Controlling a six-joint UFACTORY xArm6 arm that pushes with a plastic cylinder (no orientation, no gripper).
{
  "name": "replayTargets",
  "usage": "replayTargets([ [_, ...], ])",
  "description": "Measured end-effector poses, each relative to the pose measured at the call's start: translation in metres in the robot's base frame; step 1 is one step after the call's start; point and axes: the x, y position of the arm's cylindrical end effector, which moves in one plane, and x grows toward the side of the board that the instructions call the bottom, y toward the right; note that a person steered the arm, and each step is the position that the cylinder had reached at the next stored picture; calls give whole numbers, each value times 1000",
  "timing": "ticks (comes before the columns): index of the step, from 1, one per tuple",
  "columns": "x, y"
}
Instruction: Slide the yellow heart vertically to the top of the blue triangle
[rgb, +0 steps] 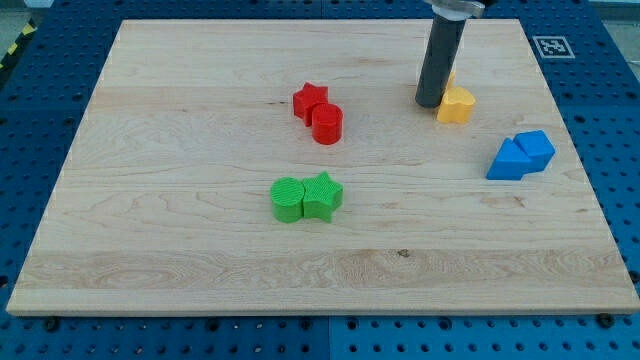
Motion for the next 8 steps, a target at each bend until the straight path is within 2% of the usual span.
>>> replayTargets([
  [1,11,-14],
  [3,36,34],
  [5,37,63],
  [7,36,121],
  [8,26,121],
])
